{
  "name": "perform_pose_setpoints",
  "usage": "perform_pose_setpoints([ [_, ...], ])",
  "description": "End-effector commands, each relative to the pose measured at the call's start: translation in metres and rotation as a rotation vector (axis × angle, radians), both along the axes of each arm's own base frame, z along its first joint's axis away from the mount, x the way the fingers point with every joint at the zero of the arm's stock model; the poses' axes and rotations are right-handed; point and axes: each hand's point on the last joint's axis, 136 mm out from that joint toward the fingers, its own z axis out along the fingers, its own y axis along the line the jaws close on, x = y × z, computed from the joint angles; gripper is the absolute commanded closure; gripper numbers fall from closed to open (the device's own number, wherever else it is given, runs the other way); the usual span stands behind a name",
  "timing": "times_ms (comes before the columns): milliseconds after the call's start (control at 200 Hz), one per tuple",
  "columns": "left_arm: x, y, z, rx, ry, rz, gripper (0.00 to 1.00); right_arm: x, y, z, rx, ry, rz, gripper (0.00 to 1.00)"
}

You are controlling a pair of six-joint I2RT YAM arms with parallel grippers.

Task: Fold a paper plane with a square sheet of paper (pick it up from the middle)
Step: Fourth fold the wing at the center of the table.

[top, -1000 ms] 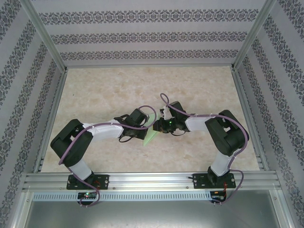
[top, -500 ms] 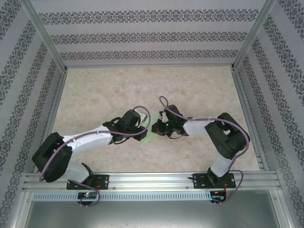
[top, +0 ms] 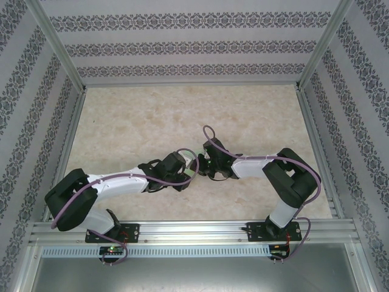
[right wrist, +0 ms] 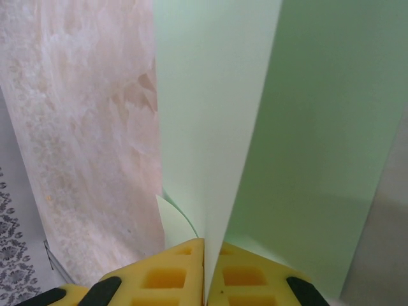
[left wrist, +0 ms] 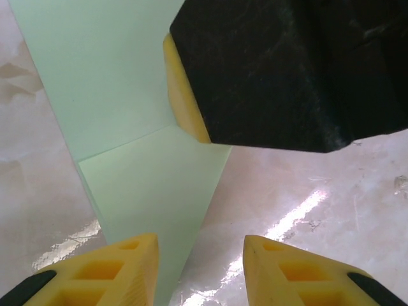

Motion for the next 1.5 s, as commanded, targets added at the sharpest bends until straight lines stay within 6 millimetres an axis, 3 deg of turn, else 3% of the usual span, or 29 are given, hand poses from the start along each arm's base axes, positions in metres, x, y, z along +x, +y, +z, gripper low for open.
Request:
perform_pose_setpoints([
  [0, -0.001, -0.001, -0.008, 0.030, -0.023, -0.005, 0.59, 0.012, 0.009, 0.020, 0.032, -0.041, -0.029, 0.92],
  [195, 0.000, 0.000, -0.017, 0.056, -0.031, 0.019, 0.61, 0.011, 0.013, 0.022, 0.030, -0.044, -0.019, 0.92],
  [465, 0.008, 0.008, -0.013, 0.082, -0.080, 0.071, 0.63, 0.011, 0.015, 0.024, 0.020, -0.047, -0.005, 0.92],
  [714, 0.003, 0.015, -0.020, 0.087, -0.066, 0.078, 0.73, 0.012, 0.017, 0.025, 0.019, -0.047, 0.000, 0.92],
  [854, 0.001, 0.017, -0.022, 0.081, -0.067, 0.082, 0.71, 0.013, 0.016, 0.025, 0.011, -0.049, -0.003, 0.92],
  [1124, 0.007, 0.015, -0.013, 0.075, -0.098, 0.094, 0.74, 0.012, 0.017, 0.024, 0.008, -0.043, 0.007, 0.92],
  [1304, 0.010, 0.017, 0.004, 0.036, -0.134, 0.117, 0.73, 0.011, 0.016, 0.024, 0.005, -0.042, 0.010, 0.91],
  [1499, 0.009, 0.019, -0.004, 0.067, -0.124, 0.113, 0.77, 0.011, 0.018, 0.023, 0.008, -0.040, 0.011, 0.91],
])
